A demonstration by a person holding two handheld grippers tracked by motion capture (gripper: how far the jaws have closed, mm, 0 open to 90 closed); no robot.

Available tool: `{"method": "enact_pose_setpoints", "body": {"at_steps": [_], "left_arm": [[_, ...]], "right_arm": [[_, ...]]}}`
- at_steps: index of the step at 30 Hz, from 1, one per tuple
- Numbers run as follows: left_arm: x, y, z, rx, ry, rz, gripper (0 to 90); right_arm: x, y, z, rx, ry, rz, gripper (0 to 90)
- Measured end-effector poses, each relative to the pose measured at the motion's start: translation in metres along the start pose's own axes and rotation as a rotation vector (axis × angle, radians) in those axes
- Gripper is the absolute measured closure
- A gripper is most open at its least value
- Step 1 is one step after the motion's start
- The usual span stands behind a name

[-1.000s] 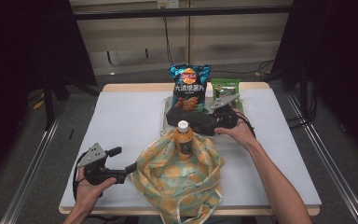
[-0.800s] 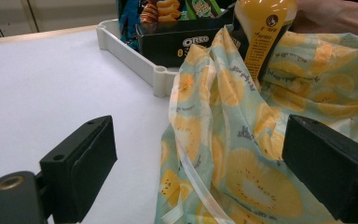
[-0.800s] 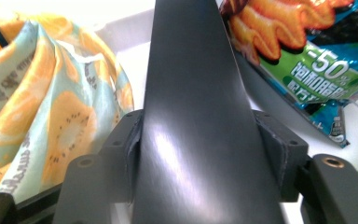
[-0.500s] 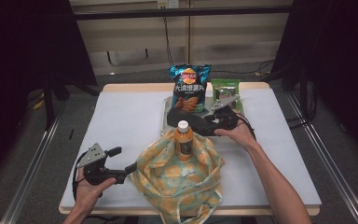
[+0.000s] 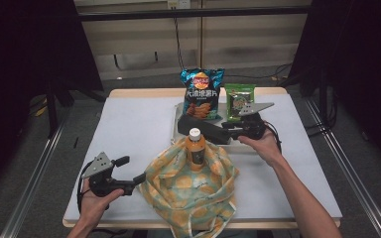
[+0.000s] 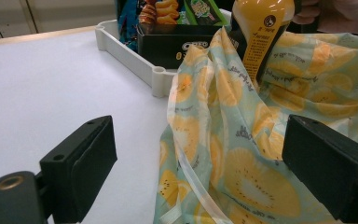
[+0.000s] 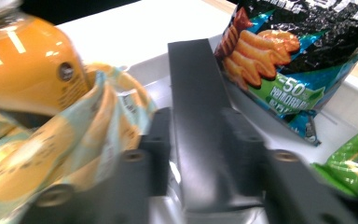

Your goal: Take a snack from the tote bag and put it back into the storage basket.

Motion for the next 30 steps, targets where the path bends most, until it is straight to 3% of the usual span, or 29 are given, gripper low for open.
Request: {"method": "enact_pose_setpoints", "body": {"at_steps": [2, 5, 11, 16, 30], "left_arm": [[0.000, 0.000, 0.000, -0.001, 0.002, -0.002, 9.6], [0.000, 0.000, 0.000, -0.006, 0.007, -0.007, 9.6], [0.000, 0.000, 0.000, 0.010, 0.008, 0.003, 9.6], [-0.001, 0.000, 0.000, 0.000, 0.010, 0.001, 9.6], [-0.001, 0.000, 0.000, 0.012, 0.008, 0.005, 9.6]], "right_arm": [[0.006, -0.002, -0.005, -0.010, 0.011, -0.009, 84.6], [0.016, 0.001, -0.012, -0.030, 0.018, -0.033, 90.0], [0.030, 0.003, -0.012, -0.023, 0.031, -0.073, 90.0], [0.036, 0.000, -0.006, -0.005, 0.057, -0.062, 90.0], [0.041, -0.005, 0.007, 0.060, 0.073, -0.051, 88.3]]}}
Point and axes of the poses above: each handheld gripper's, and its own axes: y roughly forward along the jaws, x roughly out of its underside, z roughly to its right, the point moved 6 cm from there along y, roughly forward along the jaws, and after that the axes turned 14 degrees about -x, right-handed, at the moved point
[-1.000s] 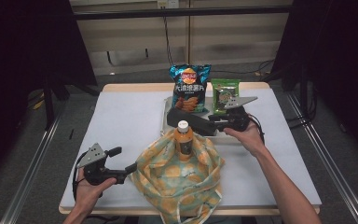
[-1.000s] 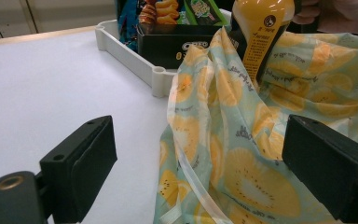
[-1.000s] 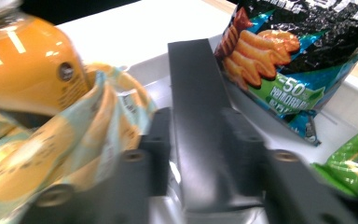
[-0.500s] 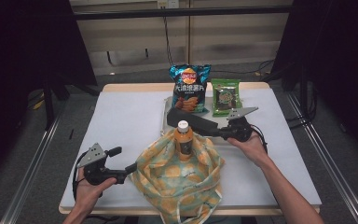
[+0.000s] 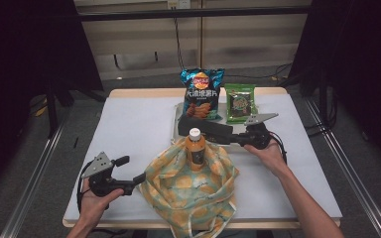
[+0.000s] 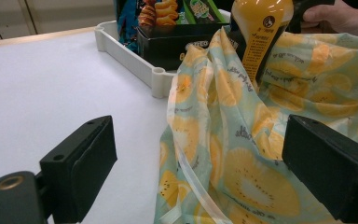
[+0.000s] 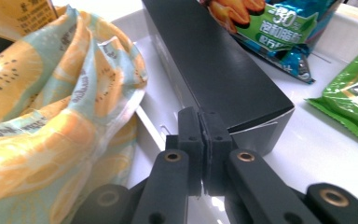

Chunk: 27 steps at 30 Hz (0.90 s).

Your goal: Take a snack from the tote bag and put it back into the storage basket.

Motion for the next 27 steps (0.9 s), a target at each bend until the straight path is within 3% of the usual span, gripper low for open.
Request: {"method": "enact_pose_setpoints", "body": {"at_steps": [14, 27], "left_arm": [[0.000, 0.001, -0.001, -0.004, 0.006, 0.000, 9.6], [0.001, 0.001, -0.001, -0.001, 0.003, -0.003, 9.6]], "right_arm": [[0.003, -0.008, 0.012, 0.064, 0.029, 0.019, 89.7], [0.003, -0.008, 0.017, 0.114, 0.028, 0.030, 90.0]]}}
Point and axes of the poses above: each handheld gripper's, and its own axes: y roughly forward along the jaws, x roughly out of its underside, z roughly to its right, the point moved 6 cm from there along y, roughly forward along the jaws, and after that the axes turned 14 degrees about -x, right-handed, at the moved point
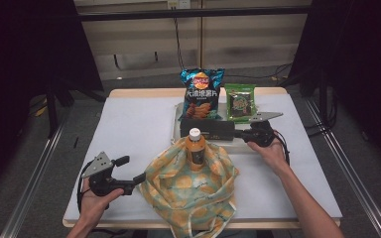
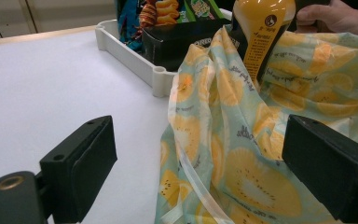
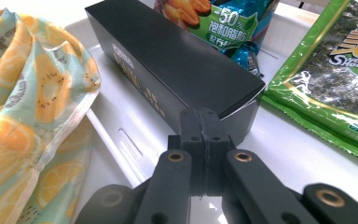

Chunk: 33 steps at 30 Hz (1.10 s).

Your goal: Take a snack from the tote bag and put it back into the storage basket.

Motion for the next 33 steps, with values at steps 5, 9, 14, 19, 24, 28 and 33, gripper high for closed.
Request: {"method": "enact_pose_setpoints", "body": {"at_steps": [5, 9, 14, 19, 24, 28, 33], "left_arm": [[0.000, 0.000, 0.000, -0.005, -0.010, -0.002, 9.7], [0.001, 0.000, -0.001, -0.008, -0.009, -0.006, 9.7], [0.001, 0.000, -0.003, 0.004, -0.017, 0.001, 9.7], [0.001, -0.001, -0.004, -0.006, -0.025, 0.001, 10.2], [-0.001, -0.002, -0.002, 0.020, -0.029, 0.003, 12.4], [-0.001, -0.002, 0.001, 0.020, -0.014, -0.009, 14.3], [-0.002, -0.002, 0.004, 0.027, -0.003, -0.005, 15.0]], "right_arm": [[0.000, 0.001, 0.000, 0.011, -0.003, 0.003, 89.8], [0.002, 0.005, 0.000, 0.007, -0.002, -0.010, 89.5], [0.001, 0.012, -0.002, 0.010, -0.004, -0.013, 89.4], [-0.002, 0.009, -0.006, -0.008, -0.007, 0.003, 87.4], [-0.006, 0.006, -0.015, -0.033, -0.005, 0.022, 76.5], [-0.010, 0.003, -0.023, -0.053, -0.010, 0.037, 66.9], [-0.018, -0.004, -0.036, -0.082, -0.018, 0.081, 57.6]]}}
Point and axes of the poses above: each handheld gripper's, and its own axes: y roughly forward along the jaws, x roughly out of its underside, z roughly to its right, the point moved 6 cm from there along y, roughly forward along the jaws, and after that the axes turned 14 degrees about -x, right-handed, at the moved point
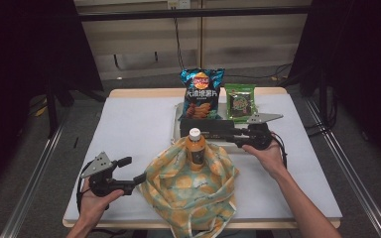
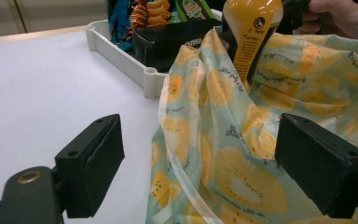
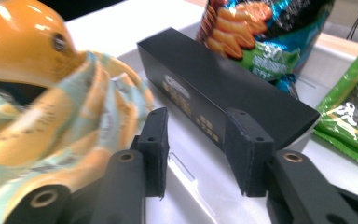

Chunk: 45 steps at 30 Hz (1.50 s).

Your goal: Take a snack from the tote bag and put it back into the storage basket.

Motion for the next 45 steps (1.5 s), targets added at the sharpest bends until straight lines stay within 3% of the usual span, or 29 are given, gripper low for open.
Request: {"method": "enact_pose_setpoints", "body": {"at_steps": [1, 9, 11, 16, 17, 26, 29, 36, 38, 39, 45], "left_arm": [[0.000, 0.000, 0.001, 0.013, -0.002, 0.007, 15.0], [-0.001, 0.000, -0.001, -0.009, -0.002, 0.000, 14.4], [-0.001, 0.000, 0.000, 0.016, 0.001, 0.014, 14.4], [-0.001, -0.001, 0.000, -0.002, 0.002, 0.003, 14.0], [-0.001, 0.001, 0.000, 0.017, 0.001, 0.010, 14.0], [0.002, 0.002, 0.001, -0.005, 0.014, -0.008, 16.1], [0.003, 0.003, 0.001, 0.015, -0.005, -0.003, 15.7], [0.002, 0.000, 0.000, -0.008, 0.003, -0.005, 15.6], [0.001, 0.001, 0.000, 0.014, 0.004, 0.005, 15.6], [0.000, 0.001, 0.000, -0.005, 0.009, -0.005, 15.6], [0.000, 0.002, 0.001, 0.004, 0.010, 0.000, 15.6]], "right_arm": [[-0.001, -0.002, -0.004, -0.012, 0.000, 0.013, 55.3], [-0.006, -0.006, -0.024, -0.062, -0.028, 0.047, 42.1], [-0.008, -0.006, -0.030, -0.072, -0.038, 0.054, 39.0], [-0.016, -0.004, -0.042, -0.106, -0.062, 0.076, 33.6], [-0.017, -0.003, -0.044, -0.110, -0.066, 0.078, 32.7], [-0.023, 0.014, -0.063, -0.178, -0.111, 0.067, 29.8], [-0.025, 0.018, -0.066, -0.195, -0.115, 0.070, 29.1], [-0.026, 0.025, -0.069, -0.190, -0.122, 0.066, 28.5], [-0.027, 0.026, -0.070, -0.199, -0.122, 0.071, 28.6], [-0.027, 0.027, -0.071, -0.203, -0.124, 0.069, 28.7], [-0.030, 0.031, -0.077, -0.221, -0.142, 0.069, 26.9]]}}
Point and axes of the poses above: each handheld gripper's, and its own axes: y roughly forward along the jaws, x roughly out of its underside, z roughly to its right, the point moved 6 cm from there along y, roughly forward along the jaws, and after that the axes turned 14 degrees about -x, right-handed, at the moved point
